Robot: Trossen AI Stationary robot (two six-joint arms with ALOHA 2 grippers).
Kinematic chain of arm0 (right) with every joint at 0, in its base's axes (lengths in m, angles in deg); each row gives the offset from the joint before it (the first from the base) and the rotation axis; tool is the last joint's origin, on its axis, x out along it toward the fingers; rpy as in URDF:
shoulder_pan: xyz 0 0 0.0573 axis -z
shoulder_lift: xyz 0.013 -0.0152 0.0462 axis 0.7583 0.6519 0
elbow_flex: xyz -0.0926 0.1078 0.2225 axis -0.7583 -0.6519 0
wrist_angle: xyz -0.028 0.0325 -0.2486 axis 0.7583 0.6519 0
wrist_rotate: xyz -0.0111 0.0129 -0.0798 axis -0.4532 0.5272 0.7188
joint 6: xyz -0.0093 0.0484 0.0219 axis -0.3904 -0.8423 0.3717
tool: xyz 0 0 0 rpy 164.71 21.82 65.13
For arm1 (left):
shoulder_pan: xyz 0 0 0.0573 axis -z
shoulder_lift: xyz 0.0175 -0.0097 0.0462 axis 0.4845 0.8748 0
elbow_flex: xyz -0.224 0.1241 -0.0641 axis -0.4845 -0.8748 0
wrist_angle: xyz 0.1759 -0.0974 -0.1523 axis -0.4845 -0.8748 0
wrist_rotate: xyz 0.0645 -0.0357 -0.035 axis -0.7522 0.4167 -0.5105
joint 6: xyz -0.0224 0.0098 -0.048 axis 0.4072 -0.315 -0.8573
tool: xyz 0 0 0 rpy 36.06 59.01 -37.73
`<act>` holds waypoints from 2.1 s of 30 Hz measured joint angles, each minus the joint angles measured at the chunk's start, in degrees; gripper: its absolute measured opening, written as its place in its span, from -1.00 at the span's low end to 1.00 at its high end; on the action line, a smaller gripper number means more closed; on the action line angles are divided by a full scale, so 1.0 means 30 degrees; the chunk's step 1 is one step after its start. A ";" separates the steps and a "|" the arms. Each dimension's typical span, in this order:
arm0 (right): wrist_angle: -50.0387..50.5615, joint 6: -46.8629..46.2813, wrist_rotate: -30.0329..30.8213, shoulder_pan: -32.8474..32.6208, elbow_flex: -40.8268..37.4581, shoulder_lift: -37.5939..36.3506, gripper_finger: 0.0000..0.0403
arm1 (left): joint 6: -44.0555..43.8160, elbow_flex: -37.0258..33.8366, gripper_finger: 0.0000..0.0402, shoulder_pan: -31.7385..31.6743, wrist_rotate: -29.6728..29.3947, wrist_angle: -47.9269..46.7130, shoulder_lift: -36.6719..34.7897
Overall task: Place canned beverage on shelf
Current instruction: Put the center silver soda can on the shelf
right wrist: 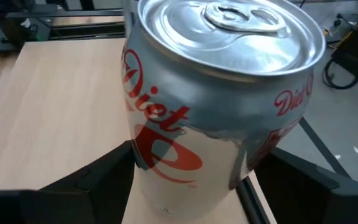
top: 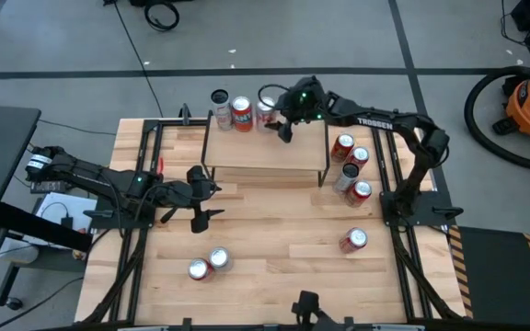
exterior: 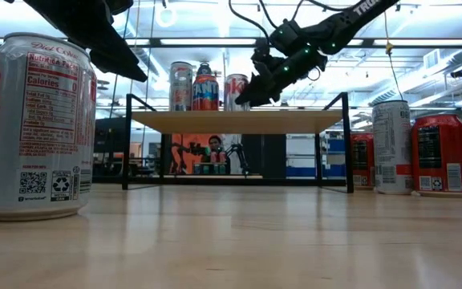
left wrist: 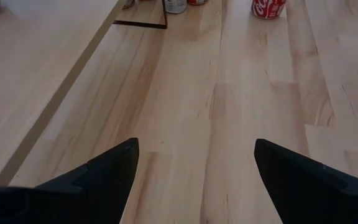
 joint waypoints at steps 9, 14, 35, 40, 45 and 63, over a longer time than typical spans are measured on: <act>0.0416 0.2475 -0.2462 0.0823 -0.0007 0.0000 0.59 | -0.0431 0.0000 0.64 0.0000 0.0000 0.0007 0.0000; 0.0428 0.3931 -0.2732 0.0378 -0.0007 0.0000 0.59 | -0.0547 0.0000 0.64 0.0000 0.0000 0.0015 0.0000; 0.1531 0.3337 -0.0126 -0.0560 -0.0034 0.0044 0.97 | -0.1078 0.0000 0.64 -0.0004 0.0000 0.0015 0.0000; 0.3454 0.3765 0.0584 -0.0800 0.0833 0.0036 0.94 | -0.1078 0.0000 0.64 -0.0007 0.0000 0.0015 0.0000; 0.3986 0.4518 0.2548 -0.1213 0.1317 0.0029 0.93 | -0.1056 0.0000 0.64 -0.0007 0.0000 0.0015 0.0000; 0.5091 0.6494 0.8000 -0.1844 0.1333 -0.0187 0.93 | -0.1053 0.0000 0.64 -0.0007 0.0000 -0.0002 0.0000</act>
